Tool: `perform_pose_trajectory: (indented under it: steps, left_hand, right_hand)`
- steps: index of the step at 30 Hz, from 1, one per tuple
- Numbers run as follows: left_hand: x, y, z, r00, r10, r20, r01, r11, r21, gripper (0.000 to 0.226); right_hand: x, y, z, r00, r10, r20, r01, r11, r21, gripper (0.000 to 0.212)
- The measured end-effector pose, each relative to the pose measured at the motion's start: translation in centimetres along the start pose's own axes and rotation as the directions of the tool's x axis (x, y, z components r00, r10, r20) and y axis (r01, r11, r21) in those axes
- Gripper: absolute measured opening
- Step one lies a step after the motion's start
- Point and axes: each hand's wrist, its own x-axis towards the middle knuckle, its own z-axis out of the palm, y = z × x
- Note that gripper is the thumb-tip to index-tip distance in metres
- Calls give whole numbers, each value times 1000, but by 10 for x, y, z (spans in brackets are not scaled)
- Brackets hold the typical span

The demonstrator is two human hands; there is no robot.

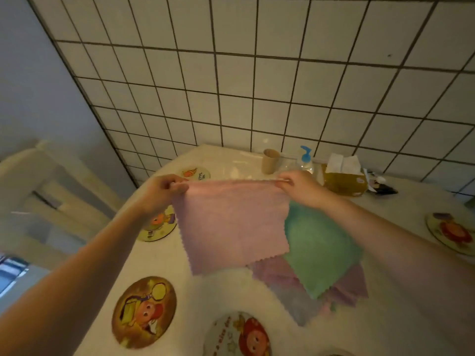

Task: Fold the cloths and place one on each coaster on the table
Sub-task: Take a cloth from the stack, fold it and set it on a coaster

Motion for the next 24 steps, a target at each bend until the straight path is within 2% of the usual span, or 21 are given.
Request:
perform_pose_trajectory:
  steps: [2, 4, 8, 10, 12, 14, 17, 19, 21, 24]
  left_hand:
    - [-4, -2, -37, 989, 80, -127, -80, 997, 8, 9]
    - [-13, -7, -69, 971, 138, -194, -136, 990, 23, 11]
    - [-49, -44, -113, 971, 178, -160, -162, 981, 109, 12]
    - [-73, -71, -118, 981, 169, -92, -155, 977, 145, 11]
    - [-96, -110, -115, 991, 135, -10, -131, 974, 183, 12]
    - [-116, -152, -106, 993, 86, 81, -103, 967, 231, 22]
    - [-146, -209, -87, 985, -22, 172, -35, 947, 319, 40]
    - [-167, -235, -72, 967, -91, 239, -10, 919, 393, 31]
    - [-182, -255, -60, 942, -93, 323, -65, 892, 447, 22]
    - [-196, -269, -56, 903, -88, 421, -139, 867, 478, 24]
  right_hand:
    - [7, -37, 19, 988, -72, -140, 76, 997, 19, 19]
    - [7, -69, 38, 960, -138, -246, 155, 987, 51, 20]
    - [-14, -95, 93, 945, -167, -282, 192, 979, 64, 25]
    - [-33, -91, 128, 950, -207, -233, 221, 975, 34, 23]
    - [-55, -81, 166, 975, -181, -126, 185, 983, 21, 26]
    - [-78, -66, 199, 992, -125, -3, 125, 992, 4, 30]
    - [-112, -49, 244, 981, -111, 160, 132, 983, -131, 35]
    - [-134, -38, 265, 959, -100, 266, 151, 973, -177, 39]
    - [-154, -29, 280, 933, -126, 337, 212, 949, -234, 45]
    - [-172, -18, 294, 909, -129, 396, 245, 934, -259, 49]
